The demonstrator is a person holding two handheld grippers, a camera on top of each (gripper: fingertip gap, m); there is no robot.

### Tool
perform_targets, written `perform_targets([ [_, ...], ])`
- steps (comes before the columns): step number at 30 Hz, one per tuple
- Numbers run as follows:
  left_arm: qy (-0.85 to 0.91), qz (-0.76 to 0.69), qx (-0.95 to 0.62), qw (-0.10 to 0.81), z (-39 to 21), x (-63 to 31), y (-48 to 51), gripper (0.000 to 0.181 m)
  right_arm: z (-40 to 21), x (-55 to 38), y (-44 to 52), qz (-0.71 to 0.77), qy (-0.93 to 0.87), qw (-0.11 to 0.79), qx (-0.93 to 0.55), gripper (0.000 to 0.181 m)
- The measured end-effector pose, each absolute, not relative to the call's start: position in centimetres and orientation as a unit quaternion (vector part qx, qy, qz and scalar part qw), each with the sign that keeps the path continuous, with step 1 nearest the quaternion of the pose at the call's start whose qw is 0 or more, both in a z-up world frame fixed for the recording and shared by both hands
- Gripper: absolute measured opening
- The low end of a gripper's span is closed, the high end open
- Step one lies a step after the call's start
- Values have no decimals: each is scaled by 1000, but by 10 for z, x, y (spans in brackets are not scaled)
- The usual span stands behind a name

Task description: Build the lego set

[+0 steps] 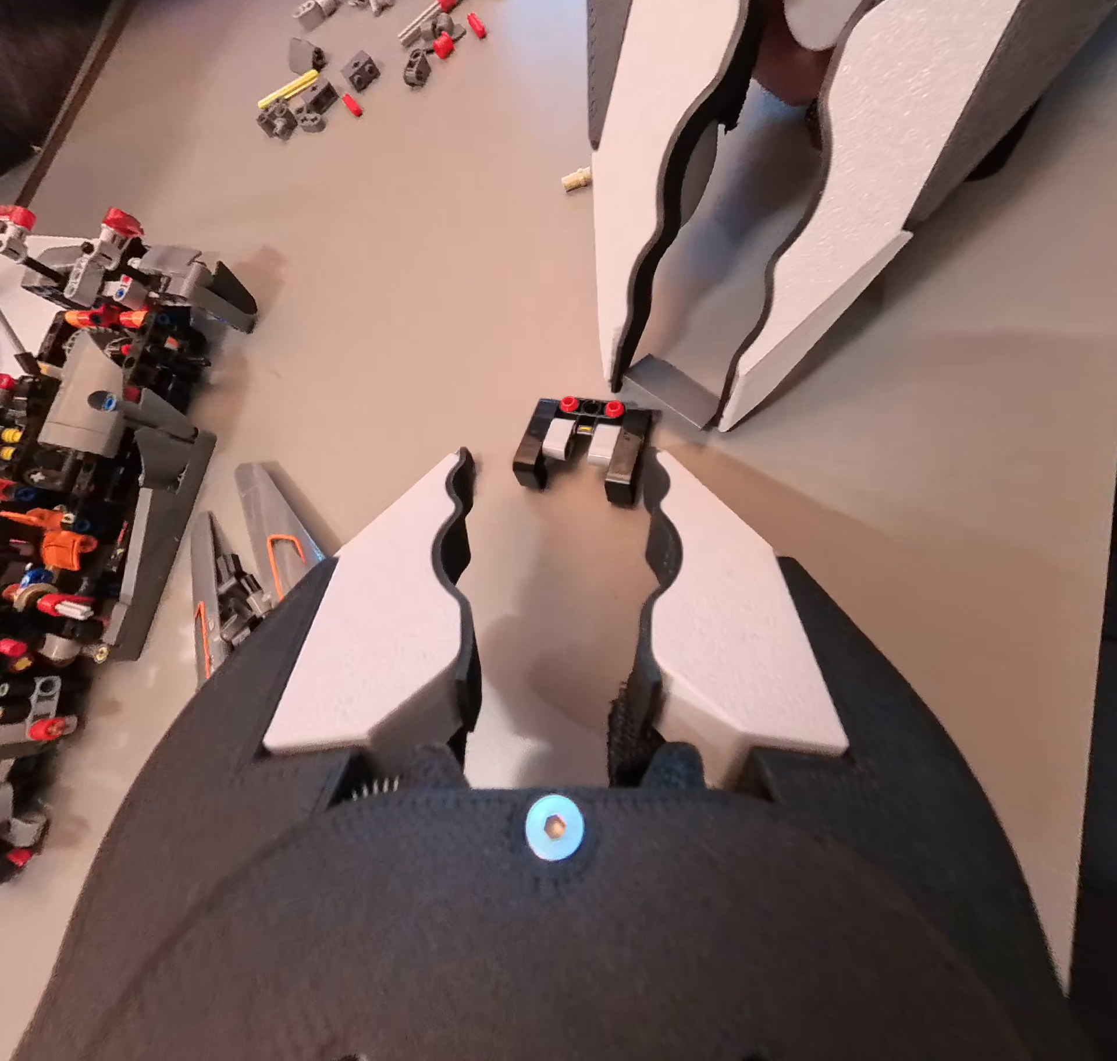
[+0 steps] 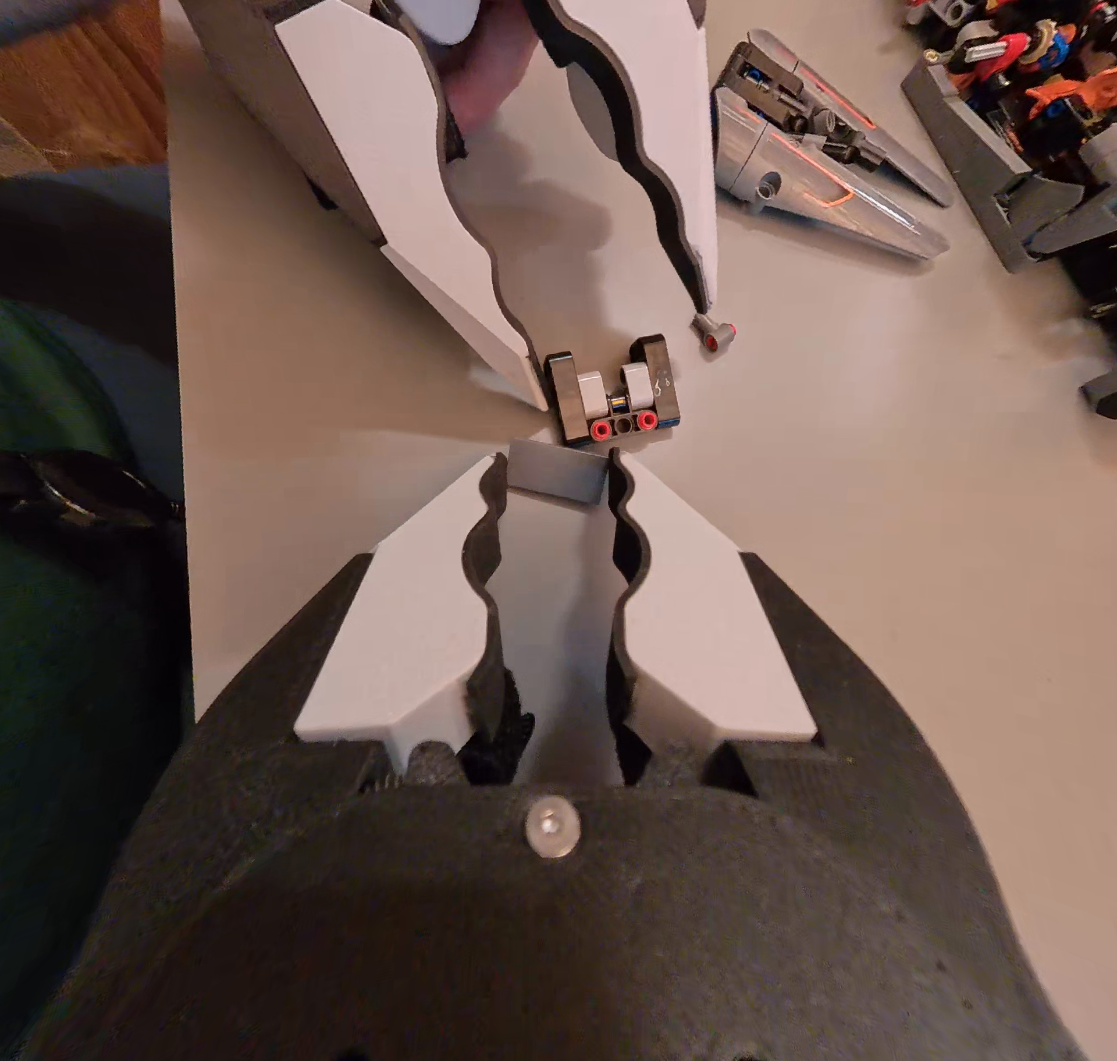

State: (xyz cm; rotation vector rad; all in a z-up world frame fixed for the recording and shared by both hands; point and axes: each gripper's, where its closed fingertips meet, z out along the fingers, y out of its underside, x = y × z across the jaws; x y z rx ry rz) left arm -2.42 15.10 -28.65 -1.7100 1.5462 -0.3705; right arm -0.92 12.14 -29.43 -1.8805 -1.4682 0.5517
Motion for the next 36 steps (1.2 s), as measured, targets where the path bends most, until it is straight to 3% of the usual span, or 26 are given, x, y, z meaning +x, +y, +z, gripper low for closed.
perform_targets([
  [6, 614, -161, -678, 371, -292, -21, 150, 54, -294, -2, 125, 217, -564, 340, -720, 32],
  [9, 621, -164, -674, 366, -293, -17, 148, 42, -294, 0, 129, 215, -560, 346, -721, 32],
  [36, 596, -147, -692, 379, -293, -11, 168, 40, -280, 9, 175, 185, -573, 405, -688, 32],
])
